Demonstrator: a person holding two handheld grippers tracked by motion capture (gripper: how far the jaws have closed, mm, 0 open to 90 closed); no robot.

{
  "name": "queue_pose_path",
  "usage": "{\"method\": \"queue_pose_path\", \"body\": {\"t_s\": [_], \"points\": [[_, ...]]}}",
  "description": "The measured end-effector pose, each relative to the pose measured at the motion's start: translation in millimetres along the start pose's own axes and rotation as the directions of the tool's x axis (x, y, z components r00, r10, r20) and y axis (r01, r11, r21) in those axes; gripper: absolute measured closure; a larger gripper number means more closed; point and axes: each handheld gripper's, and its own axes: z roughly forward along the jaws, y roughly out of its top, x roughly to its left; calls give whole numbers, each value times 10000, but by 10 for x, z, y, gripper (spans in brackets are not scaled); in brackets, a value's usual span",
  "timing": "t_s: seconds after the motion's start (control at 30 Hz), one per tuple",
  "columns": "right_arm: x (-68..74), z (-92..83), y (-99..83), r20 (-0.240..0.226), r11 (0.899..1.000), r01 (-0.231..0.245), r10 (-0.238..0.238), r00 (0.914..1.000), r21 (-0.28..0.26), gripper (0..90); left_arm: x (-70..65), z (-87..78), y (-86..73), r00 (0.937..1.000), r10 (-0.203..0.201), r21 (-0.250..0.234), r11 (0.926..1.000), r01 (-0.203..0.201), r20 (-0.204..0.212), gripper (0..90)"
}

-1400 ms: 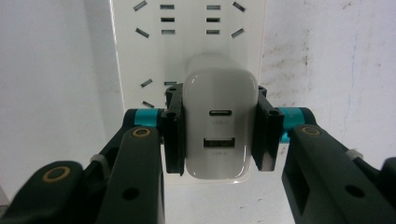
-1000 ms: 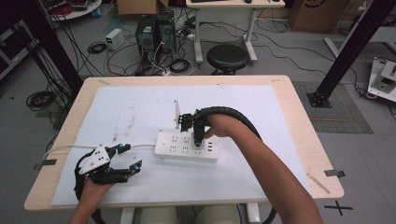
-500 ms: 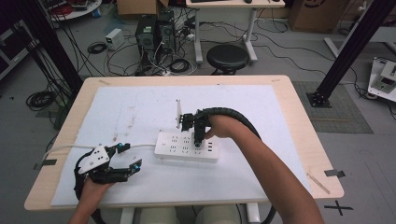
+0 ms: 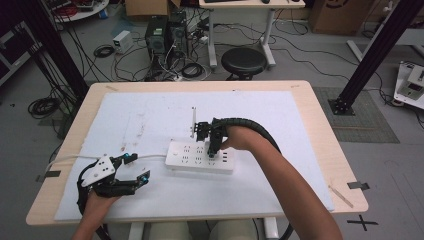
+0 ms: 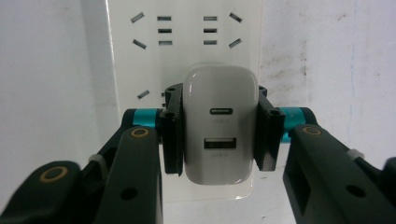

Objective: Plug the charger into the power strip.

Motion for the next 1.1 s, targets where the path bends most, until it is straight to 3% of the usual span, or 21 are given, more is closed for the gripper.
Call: {"method": "queue_pose_path", "body": {"t_s": [0.03,0.07,0.13,0.27,0.3,0.33,0.37,0.5,0.6,0.67,0.77,0.87,0.93,1.03,1.1], "points": [[3,13,-8,176,10000,-75,75,9998,21,536,-1,-14,0,10000,-44,-26,10000,44,-25,236],[-19,12,-40,85,9984,-543,544,9985,-146,467,5,-23,1,10000,17,10,10000,-17,-50,236],[-43,-45,-82,88,9956,-798,804,9967,-493,386,6,-32,-2,9999,-72,-8,10000,72,-80,236],[-87,-184,-195,-148,9715,-1811,1809,9834,-1530,236,14,-28,0,9999,-114,-59,9999,113,-110,236],[-87,-184,-195,-148,9715,-1811,1809,9834,-1530,236,14,-28,0,9999,-114,-59,9999,113,-110,236],[-98,-208,-234,-263,9628,-1994,1979,9799,-1824,214,5,-14,8,9999,-131,-60,9999,130,-85,236],[-95,-249,-316,-262,9453,-2361,2363,9713,-2252,213,1,-4,14,9999,-82,-64,9999,82,-63,236],[-86,-304,-502,-230,9036,-3065,3143,9490,-2994,213,-34,28,32,10000,-75,-55,10000,75,33,236],[-41,-334,-643,-171,8850,-3272,3411,9399,-3313,201,-54,40,37,9999,-74,-46,10000,74,83,235],[-10,-353,-740,-161,8661,-3437,3630,9317,-3629,199,-64,46,38,9999,-83,-25,10000,84,119,236],[33,-380,-876,-202,8505,-3477,3703,9287,-3945,137,-70,50,49,9999,-60,-11,10000,60,140,236],[66,-406,-1006,-411,8276,-3660,3864,9214,-4256,104,-74,52,63,9999,-90,-33,10000,90,117,236],[88,-405,-1088,-370,8117,-3783,4054,9134,-4450,8,-74,52,73,10000,-50,-32,10000,50,85,236],[126,-399,-1216,-355,7898,-3967,4317,9013,-4679,9,-76,49,84,9999,-83,-56,9999,83,82,236],[159,-386,-1296,-421,7791,-4008,4363,8988,-4821,9,-68,44,93,10000,-81,-77,9999,81,51,236]]}}
